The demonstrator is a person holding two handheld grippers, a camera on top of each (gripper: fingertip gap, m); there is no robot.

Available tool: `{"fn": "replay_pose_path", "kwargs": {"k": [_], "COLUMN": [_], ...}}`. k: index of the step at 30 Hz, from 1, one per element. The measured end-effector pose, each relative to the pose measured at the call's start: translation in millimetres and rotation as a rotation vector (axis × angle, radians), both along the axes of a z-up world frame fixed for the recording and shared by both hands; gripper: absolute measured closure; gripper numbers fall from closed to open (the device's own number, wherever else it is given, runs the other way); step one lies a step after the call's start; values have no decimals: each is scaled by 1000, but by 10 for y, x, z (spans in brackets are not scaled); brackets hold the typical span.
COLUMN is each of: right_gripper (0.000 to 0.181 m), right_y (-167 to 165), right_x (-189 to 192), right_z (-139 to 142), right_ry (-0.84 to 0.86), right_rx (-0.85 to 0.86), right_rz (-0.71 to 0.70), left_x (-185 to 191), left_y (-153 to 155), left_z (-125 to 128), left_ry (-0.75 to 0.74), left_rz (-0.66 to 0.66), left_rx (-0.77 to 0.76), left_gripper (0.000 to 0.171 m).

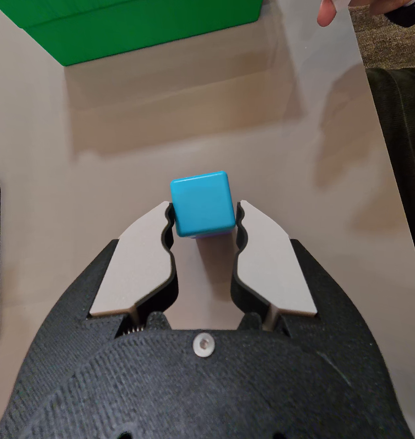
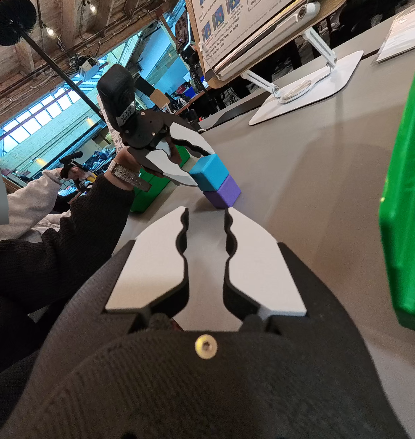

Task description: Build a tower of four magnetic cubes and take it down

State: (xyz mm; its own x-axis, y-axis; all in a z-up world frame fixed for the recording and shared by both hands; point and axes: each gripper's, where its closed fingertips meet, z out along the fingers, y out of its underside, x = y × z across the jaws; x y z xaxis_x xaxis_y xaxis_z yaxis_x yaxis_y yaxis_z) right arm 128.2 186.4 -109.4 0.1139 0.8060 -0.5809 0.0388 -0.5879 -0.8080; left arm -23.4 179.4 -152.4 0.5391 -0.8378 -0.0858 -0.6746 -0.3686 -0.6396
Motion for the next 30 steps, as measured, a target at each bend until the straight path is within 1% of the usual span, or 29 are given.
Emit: {"fn": "replay_pose_path", "kwargs": {"k": [11, 15, 20, 23, 25, 27, 28, 29, 30], "right_gripper": [152, 152, 152, 151, 151, 151, 151, 151, 151], "right_y": [-3, -6, 10, 17, 16, 11, 6, 1, -3], "right_x": [-3, 0, 3, -1, -1, -4, -8, -14, -20], "right_z": [-5, -9, -13, -20, -24, -37, -47, -57, -66], "right_ry": [3, 3, 10, 10, 3, -12, -21, -29, -35], "right_rx": [-13, -21, -37, -49, -38, -13, -1, 8, 14], "right_rz": [5, 9, 7, 7, 4, 3, 5, 7, 9], "left_x": [-1, -68, -158, -286, -535, -955, -1251, -1611, -2032], "left_y": [-3, -12, -54, -107, -117, -128, -144, -198, -315], "left_z": [-4, 14, 247, 496, 737, 1040, 1204, 1340, 1420], "left_ry": [-1, 23, -4, -28, -26, -14, -3, 19, 51], "left_rz": [-11, 10, 46, 89, 184, 349, 475, 633, 829], "left_rx": [1, -3, 18, 60, 126, 231, 293, 341, 354], "left_gripper": [118, 118, 116, 117, 118, 117, 116, 116, 116]}}
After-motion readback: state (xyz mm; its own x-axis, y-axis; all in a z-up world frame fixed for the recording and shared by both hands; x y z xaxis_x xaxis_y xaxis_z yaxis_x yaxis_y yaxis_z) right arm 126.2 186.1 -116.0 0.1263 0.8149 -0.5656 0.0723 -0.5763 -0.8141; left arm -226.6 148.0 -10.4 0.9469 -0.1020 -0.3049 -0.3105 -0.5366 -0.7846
